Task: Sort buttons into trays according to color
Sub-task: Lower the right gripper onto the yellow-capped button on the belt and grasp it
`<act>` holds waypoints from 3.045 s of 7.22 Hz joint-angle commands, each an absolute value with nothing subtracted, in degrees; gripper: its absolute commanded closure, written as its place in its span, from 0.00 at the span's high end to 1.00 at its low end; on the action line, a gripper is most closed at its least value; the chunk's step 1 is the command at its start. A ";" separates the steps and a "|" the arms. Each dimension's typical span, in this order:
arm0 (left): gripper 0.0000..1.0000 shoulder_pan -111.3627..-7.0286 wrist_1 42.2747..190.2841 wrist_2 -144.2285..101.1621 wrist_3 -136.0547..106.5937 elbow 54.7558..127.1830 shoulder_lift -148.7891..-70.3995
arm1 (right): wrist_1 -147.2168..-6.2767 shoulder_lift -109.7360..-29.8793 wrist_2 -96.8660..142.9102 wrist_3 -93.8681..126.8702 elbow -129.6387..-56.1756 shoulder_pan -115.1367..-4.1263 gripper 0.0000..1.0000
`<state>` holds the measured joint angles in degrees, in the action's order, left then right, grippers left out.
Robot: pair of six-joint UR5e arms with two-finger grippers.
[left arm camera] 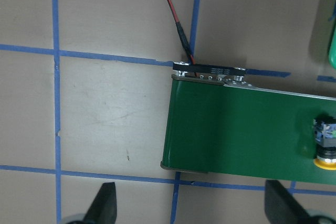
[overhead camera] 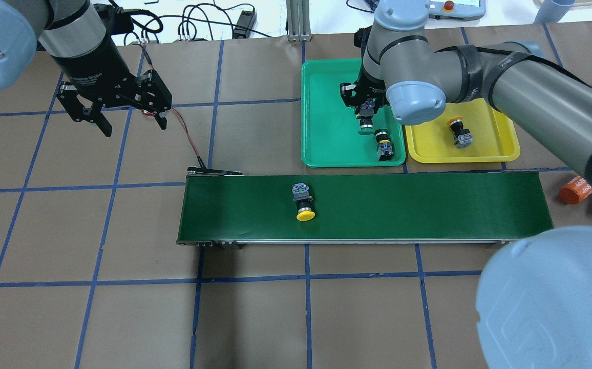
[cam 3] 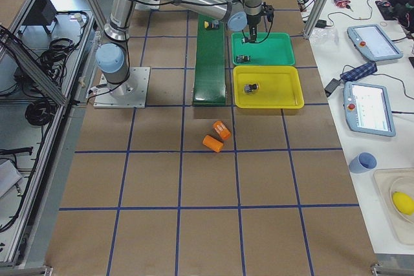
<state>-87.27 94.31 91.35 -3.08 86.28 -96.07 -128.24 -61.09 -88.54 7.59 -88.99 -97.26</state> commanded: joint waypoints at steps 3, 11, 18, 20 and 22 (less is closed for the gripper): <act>1.00 -87.63 93.69 93.60 -3.34 85.43 -97.73 | -129.03 -60.73 -88.41 8.26 -89.12 -97.12 1.00; 1.00 -87.89 93.69 93.52 -3.08 86.57 -96.68 | -105.12 -81.48 -87.90 8.17 -99.87 -95.63 1.00; 1.00 -87.89 93.87 91.76 -2.73 86.65 -96.51 | -112.76 -78.06 -81.39 7.21 -106.26 -97.37 1.00; 1.00 -87.89 93.87 91.67 -2.72 86.57 -96.85 | -113.98 -75.25 -81.21 7.38 -106.26 -98.35 1.00; 1.00 -87.63 93.95 91.76 -2.55 86.40 -96.24 | -114.61 -73.13 -81.12 7.90 -106.26 -99.22 1.00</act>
